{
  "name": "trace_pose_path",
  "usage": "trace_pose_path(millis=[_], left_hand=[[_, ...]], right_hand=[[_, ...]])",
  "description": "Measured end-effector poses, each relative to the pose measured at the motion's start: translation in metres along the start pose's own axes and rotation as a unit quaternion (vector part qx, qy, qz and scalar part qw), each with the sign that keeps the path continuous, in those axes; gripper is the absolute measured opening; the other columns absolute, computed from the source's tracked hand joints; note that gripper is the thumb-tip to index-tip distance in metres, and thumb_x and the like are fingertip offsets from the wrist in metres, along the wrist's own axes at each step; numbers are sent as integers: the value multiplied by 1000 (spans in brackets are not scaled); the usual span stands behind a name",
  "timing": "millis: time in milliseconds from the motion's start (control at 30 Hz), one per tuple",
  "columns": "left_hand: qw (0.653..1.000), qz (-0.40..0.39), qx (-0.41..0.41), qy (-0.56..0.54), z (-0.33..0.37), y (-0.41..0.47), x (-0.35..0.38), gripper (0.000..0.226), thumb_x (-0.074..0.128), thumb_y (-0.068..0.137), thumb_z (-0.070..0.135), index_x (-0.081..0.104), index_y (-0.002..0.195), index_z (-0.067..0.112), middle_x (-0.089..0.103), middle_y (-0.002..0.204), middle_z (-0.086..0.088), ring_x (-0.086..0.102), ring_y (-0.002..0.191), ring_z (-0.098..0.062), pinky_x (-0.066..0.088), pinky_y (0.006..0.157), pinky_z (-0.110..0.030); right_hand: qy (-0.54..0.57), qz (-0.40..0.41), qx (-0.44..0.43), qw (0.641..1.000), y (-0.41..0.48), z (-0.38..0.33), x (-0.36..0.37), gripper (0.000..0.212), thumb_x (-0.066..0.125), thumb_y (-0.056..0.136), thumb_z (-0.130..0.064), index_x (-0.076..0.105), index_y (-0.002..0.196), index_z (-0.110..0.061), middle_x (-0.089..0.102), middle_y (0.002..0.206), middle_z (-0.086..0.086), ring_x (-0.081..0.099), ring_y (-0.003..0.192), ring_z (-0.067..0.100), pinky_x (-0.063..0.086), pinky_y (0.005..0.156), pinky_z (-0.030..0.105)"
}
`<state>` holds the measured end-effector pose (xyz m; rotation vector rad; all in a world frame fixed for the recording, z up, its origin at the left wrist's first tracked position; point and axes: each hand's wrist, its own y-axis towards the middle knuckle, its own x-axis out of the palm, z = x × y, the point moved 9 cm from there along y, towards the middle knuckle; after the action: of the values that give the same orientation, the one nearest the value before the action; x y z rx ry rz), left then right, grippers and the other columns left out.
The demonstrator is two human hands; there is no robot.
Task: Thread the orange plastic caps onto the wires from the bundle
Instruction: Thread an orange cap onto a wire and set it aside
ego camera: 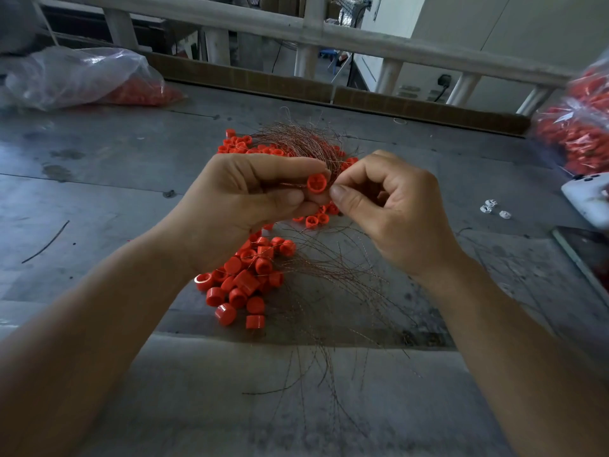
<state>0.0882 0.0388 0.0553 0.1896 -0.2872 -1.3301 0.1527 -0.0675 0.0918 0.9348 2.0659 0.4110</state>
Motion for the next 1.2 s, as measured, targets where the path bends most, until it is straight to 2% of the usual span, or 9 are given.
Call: trace_pose_path(millis=[133, 300, 500, 700, 833, 1000, 1133, 1200], left_hand=[[1000, 1, -4, 4, -1, 0, 1, 37, 56, 69, 2, 67, 99, 19, 73, 95, -2, 68, 92, -17, 54, 78, -23], [1000, -8, -6, -16, -1, -1, 1, 32, 61, 72, 3, 67, 100, 16, 73, 96, -3, 68, 92, -17, 54, 78, -22], [1000, -10, -10, -28, 0, 0, 1, 32, 58, 71, 1, 67, 99, 14, 73, 95, -5, 69, 90, -17, 54, 76, -21], [999, 0, -3, -47, 3, -1, -2, 30, 57, 66, 0, 75, 83, 16, 73, 87, -5, 70, 82, -16, 55, 70, -20], [998, -15, -4, -68, 4, -1, 1, 22, 65, 61, 8, 75, 80, 14, 73, 85, -7, 70, 79, -16, 55, 68, -21], [994, -34, -10, -101, 2, 0, 6, 21, 66, 59, 8, 75, 77, 12, 73, 86, -8, 70, 76, -15, 55, 64, -18], [991, -45, -31, -123, -6, -1, 10, 19, 65, 60, 6, 74, 77, 11, 72, 81, -10, 70, 74, -16, 54, 62, -18], [990, -48, -37, -126, -7, 0, 11, 19, 65, 61, 7, 74, 78, 12, 72, 78, -9, 70, 74, -16, 54, 62, -17]], right_hand=[[11, -6, 0, 1000, -1, 0, 1, 9, 63, 80, -13, 61, 71, -13, 56, 70, -4, 52, 62, 2, 39, 54, 9], [3, -7, 3, 1000, -1, 0, 0, 9, 62, 80, -16, 61, 71, -15, 57, 71, -4, 51, 62, 4, 40, 56, 11], [-5, -14, 5, 1000, -1, -1, 1, 8, 62, 79, -17, 61, 72, -15, 57, 70, -3, 50, 61, 5, 40, 56, 14], [20, -27, 7, 999, 0, -3, 2, 6, 61, 80, -13, 63, 77, -17, 57, 72, -6, 53, 65, 3, 40, 57, 11], [66, -36, 19, 997, -1, -4, 3, 16, 61, 81, -3, 64, 83, -18, 59, 75, -3, 57, 67, 0, 43, 55, 6], [80, -73, 43, 993, -1, -1, 9, 19, 64, 82, -6, 64, 76, -25, 65, 70, -8, 61, 63, 5, 48, 57, 15], [92, -99, 71, 988, -3, 4, 18, 14, 67, 79, -6, 67, 77, -20, 67, 68, -1, 61, 61, 10, 48, 56, 18], [93, -110, 73, 987, -4, 4, 22, 15, 67, 79, -5, 67, 77, -20, 65, 66, -9, 60, 59, 1, 45, 56, 12]])
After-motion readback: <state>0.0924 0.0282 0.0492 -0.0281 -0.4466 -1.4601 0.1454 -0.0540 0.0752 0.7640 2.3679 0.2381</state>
